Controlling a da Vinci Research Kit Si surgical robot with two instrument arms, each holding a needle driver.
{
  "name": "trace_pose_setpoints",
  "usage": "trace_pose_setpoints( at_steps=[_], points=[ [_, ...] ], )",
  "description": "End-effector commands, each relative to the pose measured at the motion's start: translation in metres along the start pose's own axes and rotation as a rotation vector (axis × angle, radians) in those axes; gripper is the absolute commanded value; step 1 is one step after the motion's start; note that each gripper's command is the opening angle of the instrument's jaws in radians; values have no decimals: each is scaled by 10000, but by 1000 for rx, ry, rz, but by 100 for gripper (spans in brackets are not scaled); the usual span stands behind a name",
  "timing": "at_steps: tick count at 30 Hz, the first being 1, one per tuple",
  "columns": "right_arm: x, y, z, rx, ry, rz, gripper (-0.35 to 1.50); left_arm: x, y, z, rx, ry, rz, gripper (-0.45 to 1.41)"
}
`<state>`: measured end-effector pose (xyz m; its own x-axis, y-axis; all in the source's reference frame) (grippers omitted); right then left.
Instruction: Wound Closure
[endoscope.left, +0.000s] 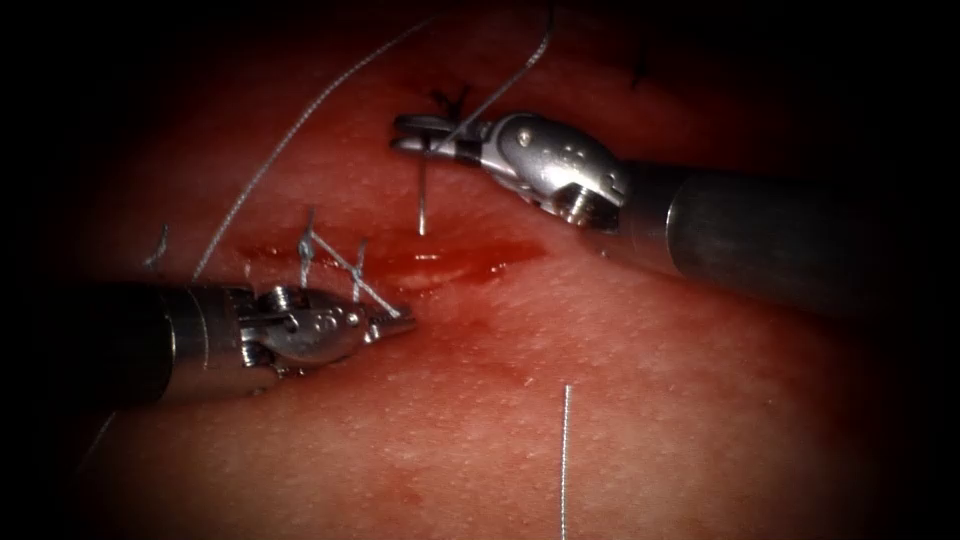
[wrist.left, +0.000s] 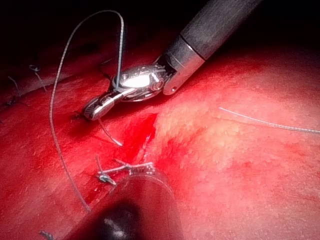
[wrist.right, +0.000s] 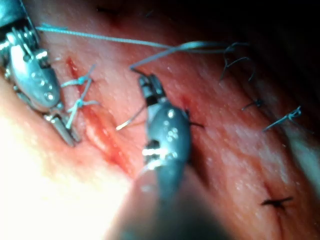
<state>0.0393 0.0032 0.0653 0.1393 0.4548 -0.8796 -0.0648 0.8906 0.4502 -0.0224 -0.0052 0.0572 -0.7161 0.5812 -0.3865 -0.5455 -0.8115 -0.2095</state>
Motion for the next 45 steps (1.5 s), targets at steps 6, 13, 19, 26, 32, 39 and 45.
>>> trace_pose_setpoints(
  at_steps=[6, 13, 19, 26, 32, 39, 45],
  points=[
    [4, 2, 22, -9, -36, 262, -35, 5, 1, 5, 1, 1, -1, -8],
    [4, 2, 21, -80, -53, 612, -35, 5, 1, 5, 2, 0, -2, -8],
    [4, 1, 21, -91, -48, 693, -35, 5, 1, 5, 2, 0, -2, -8],
    [5, -3, 23, -38, -33, 856, -35, 5, 1, 5, 2, 0, -3, -8],
    [5, -16, 25, 4, -32, 933, -35, 4, 0, 4, 2, 0, -2, -8],
    [4, -35, 22, 24, -33, 993, -35, 4, -1, 4, 2, 0, -2, -8],
    [-2, -51, 15, 40, -39, 1091, -35, 4, -1, 3, 1, -1, -3, -8]
  ],
)
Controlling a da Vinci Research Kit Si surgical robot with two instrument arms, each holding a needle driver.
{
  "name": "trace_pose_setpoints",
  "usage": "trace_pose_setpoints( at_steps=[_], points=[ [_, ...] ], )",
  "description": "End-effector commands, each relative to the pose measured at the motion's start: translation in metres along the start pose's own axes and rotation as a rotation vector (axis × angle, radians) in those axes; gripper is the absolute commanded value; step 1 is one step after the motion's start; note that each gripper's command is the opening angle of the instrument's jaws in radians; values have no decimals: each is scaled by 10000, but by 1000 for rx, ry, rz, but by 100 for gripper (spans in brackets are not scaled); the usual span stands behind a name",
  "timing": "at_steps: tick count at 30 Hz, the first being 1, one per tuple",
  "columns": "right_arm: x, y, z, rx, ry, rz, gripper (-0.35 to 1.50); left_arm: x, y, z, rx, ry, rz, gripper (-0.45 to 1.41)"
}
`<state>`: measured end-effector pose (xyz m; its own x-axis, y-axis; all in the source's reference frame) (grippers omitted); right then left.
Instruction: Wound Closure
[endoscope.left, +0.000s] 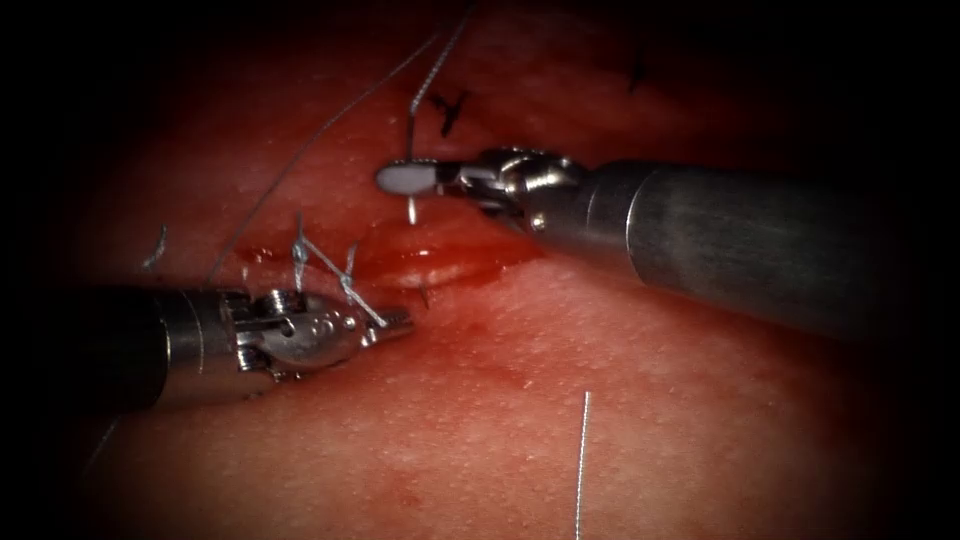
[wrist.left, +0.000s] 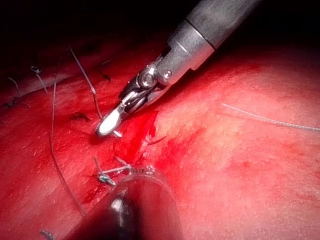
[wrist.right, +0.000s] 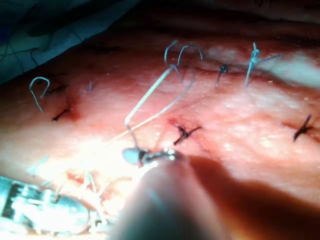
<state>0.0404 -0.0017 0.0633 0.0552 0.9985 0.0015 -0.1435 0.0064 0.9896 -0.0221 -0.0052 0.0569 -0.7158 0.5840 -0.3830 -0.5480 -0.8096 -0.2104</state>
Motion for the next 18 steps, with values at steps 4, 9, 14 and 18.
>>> trace_pose_setpoints(
  at_steps=[4, 9, 14, 18],
  points=[
    [-11, 1, 1, 1, -5, 3, -35, 5, -3, 5, -2, 2, 0, -8],
    [-25, 0, -2, 8, -15, -6, -35, 9, -6, 1, -7, 0, 2, -10],
    [-38, -8, -7, 19, -30, -39, -35, 19, -7, -7, 3, 38, 48, -11],
    [-14, -14, -15, 4, 17, -282, 79, 28, -7, -13, 12, 64, 73, -11]
  ],
)
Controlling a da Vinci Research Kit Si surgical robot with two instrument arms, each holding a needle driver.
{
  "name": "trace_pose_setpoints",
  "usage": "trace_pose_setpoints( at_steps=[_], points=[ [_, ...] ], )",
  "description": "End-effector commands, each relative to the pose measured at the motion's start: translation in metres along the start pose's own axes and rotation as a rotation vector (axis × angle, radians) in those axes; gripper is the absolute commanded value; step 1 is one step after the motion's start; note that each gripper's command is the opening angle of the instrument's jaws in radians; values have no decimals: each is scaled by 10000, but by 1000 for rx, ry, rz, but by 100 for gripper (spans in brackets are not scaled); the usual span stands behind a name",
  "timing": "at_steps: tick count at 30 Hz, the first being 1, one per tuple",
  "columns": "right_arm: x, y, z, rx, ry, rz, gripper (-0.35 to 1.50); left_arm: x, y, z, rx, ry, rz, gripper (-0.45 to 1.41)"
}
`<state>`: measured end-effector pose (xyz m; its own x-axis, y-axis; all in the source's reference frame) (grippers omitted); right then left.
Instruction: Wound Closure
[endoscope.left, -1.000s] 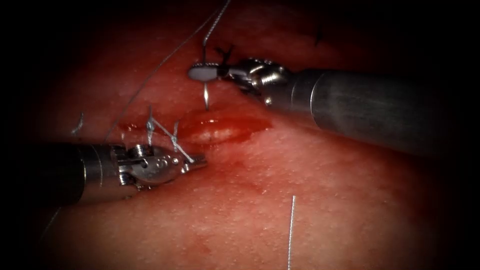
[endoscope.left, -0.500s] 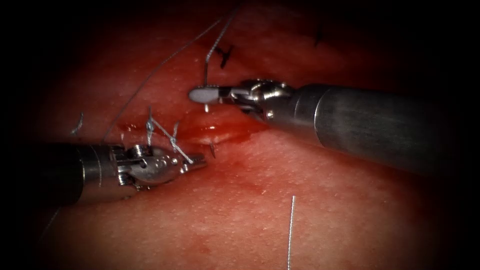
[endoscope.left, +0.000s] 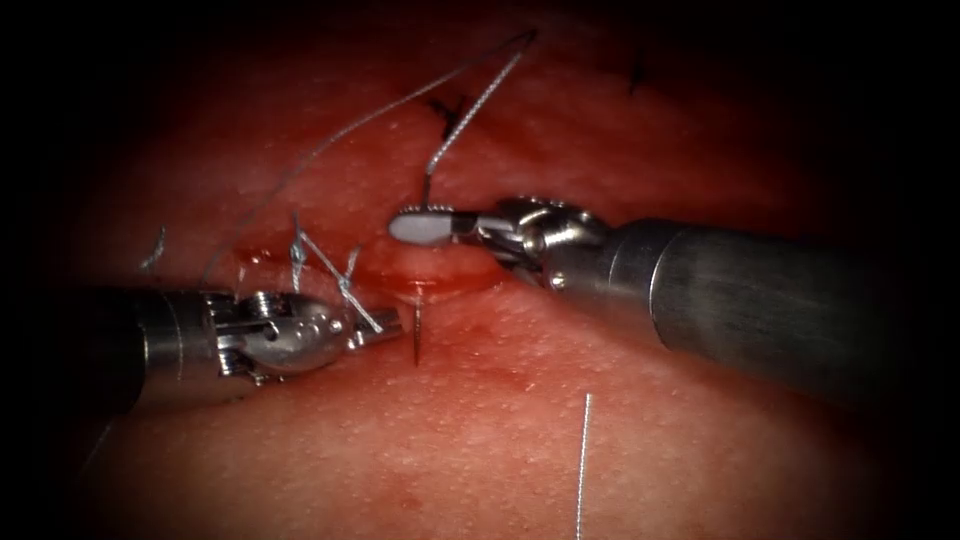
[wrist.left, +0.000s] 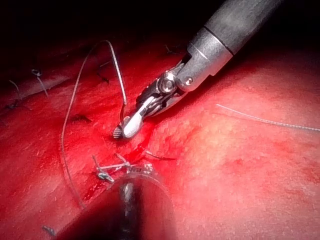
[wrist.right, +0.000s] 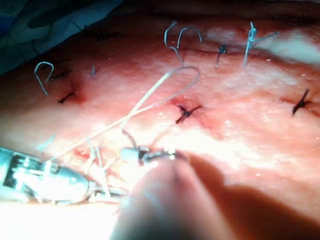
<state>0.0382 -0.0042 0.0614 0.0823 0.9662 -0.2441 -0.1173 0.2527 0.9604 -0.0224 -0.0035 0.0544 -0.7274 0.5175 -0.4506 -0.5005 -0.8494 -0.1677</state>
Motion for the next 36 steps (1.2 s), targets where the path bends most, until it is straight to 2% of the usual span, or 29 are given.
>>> trace_pose_setpoints(
  at_steps=[1, 2, 3, 5, 7, 9, 14, 15, 18, 22, 24, 27, 29, 30, 31, 33, 34, 36],
  points=[
    [18, 6, 7, -15, 26, -74, 94, 5, 0, 8, 0, 4, 5, -11],
    [26, 7, 7, -24, 47, -125, 106, 5, 1, 8, 0, 4, 5, -11],
    [26, 7, 7, -24, 47, -125, 106, 5, 1, 8, 0, 4, 5, -11],
    [43, 9, 8, -45, 72, -252, 114, 5, 1, 8, 1, 4, 5, -11],
    [48, 10, 10, -54, 74, -290, 119, 5, 1, 8, 1, 4, 5, -11],
    [63, 16, 18, -86, 78, -433, 131, 4, 2, 8, -1, 5, 5, -11],
    [70, 21, 25, -118, 77, -548, 130, 4, 3, 9, 0, 5, 11, -11],
    [72, 21, 24, -167, 80, -599, 130, 4, 3, 9, 0, 5, 11, -11],
    [74, 21, 22, -199, 71, -635, 130, 4, 3, 9, 0, 5, 11, -11],
    [78, 21, 14, -252, 58, -679, 118, 4, 3, 9, 1, 5, 11, -11],
    [79, 19, 10, -275, 56, -684, 99, 4, 4, 10, 2, 5, 11, -13],
    [79, 18, 11, -290, 57, -680, 88, 4, 4, 11, 0, 6, 10, -13],
    [79, 18, 11, -291, 54, -679, 88, 4, 4, 11, 0, 6, 10, -13],
    [78, 17, 13, -292, 49, -680, 78, 4, 5, 11, 0, 6, 10, -13],
    [77, 17, 13, -292, 49, -680, 61, 4, 5, 11, 1, 6, 10, -13],
    [75, 15, 14, -293, 46, -681, -8, 4, 5, 11, 1, 6, 10, -13],
    [73, 14, 14, -294, 28, -681, -35, 4, 5, 11, 1, 6, 10, -13],
    [71, 12, 16, -296, -6, -663, -35, 4, 5, 11, 2, 6, 10, -15]
  ],
)
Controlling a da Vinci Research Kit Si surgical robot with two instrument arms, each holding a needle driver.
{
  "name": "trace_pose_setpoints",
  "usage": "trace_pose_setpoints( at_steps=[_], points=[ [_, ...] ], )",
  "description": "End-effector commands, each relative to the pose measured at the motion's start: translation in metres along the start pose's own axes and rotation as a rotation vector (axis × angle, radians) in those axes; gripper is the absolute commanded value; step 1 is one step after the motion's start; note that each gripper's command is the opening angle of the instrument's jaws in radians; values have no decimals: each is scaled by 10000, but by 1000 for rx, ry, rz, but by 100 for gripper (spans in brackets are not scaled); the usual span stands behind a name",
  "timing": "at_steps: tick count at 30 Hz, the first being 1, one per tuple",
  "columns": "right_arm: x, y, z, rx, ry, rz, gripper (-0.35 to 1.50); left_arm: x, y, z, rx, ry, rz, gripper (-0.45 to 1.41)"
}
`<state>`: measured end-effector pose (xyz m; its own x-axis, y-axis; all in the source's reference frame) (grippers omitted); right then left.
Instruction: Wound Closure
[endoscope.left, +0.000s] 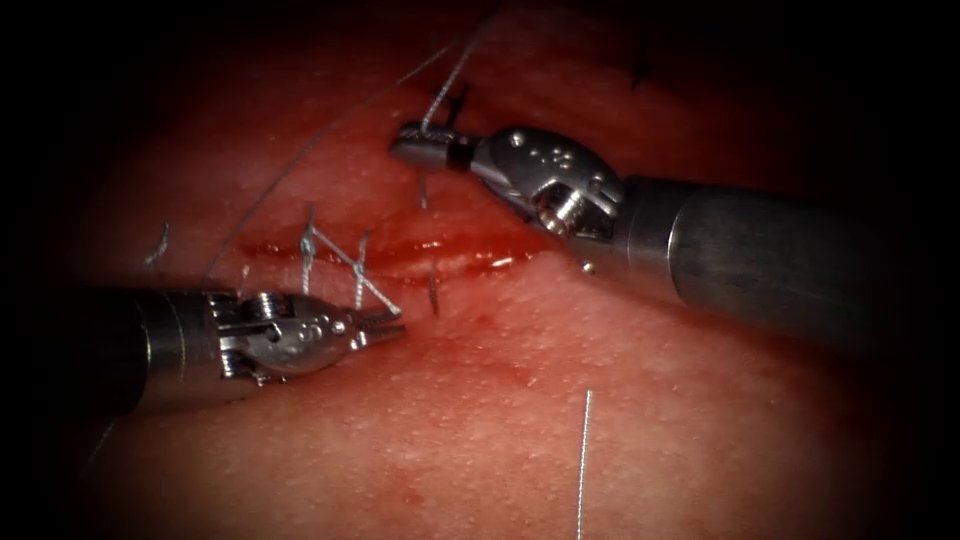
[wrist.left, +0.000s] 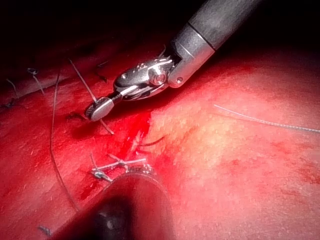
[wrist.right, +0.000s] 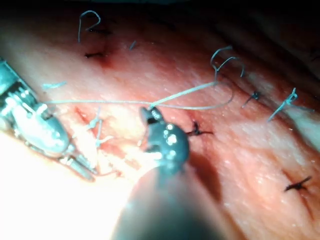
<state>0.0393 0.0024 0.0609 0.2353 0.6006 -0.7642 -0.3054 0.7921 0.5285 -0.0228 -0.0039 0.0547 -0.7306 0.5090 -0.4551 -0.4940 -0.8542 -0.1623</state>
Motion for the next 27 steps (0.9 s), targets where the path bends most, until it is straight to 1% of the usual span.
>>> trace_pose_setpoints(
  at_steps=[1, 5, 6, 8, 10, 11, 13, 15, 16, 17, 22, 24, 25, 26, 27],
  points=[
    [4, 0, 10, 5, -3, 29, -35, 5, 0, 8, 0, 3, 0, -15],
    [1, -4, 9, 13, -17, 71, -35, 5, -1, 8, 0, 3, 0, -15],
    [-5, -10, 8, 24, -51, 119, -35, 5, -1, 8, 0, 3, 6, -15],
    [-8, -12, 8, 28, -60, 146, -35, 5, -1, 8, 0, 3, 6, -15],
    [-13, -17, 7, 35, -88, 190, -35, 5, -1, 8, 0, 3, 6, -15],
    [-20, -23, 6, 41, -109, 263, -35, 5, -1, 8, 0, 3, 6, -15],
    [-27, -28, 4, 46, -130, 348, -35, 4, -1, 8, 0, 3, 6, -15],
    [-33, -31, 1, 50, -148, 399, -35, 4, -1, 8, 0, 3, 6, -15],
    [-33, -31, 1, 50, -148, 399, -35, 4, -1, 8, 0, 3, 6, -15],
    [-37, -33, -4, 54, -167, 463, -35, 5, 0, 8, -2, 5, 12, -15],
    [-39, -33, -12, 61, -185, 501, -35, 5, 0, 7, -2, 5, 23, -15],
    [-38, -30, -17, 77, -161, 505, -35, 5, 0, 7, -3, 5, 41, -15],
    [-35, -25, -17, 90, -135, 505, -13, 5, 0, 7, -6, 7, 58, -15],
    [-32, -18, -18, 88, -93, 477, 34, 6, -1, 7, -9, 10, 93, -13],
    [-31, -13, -20, 86, -70, 458, 46, 7, -1, 8, -10, 15, 109, -11]
  ],
)
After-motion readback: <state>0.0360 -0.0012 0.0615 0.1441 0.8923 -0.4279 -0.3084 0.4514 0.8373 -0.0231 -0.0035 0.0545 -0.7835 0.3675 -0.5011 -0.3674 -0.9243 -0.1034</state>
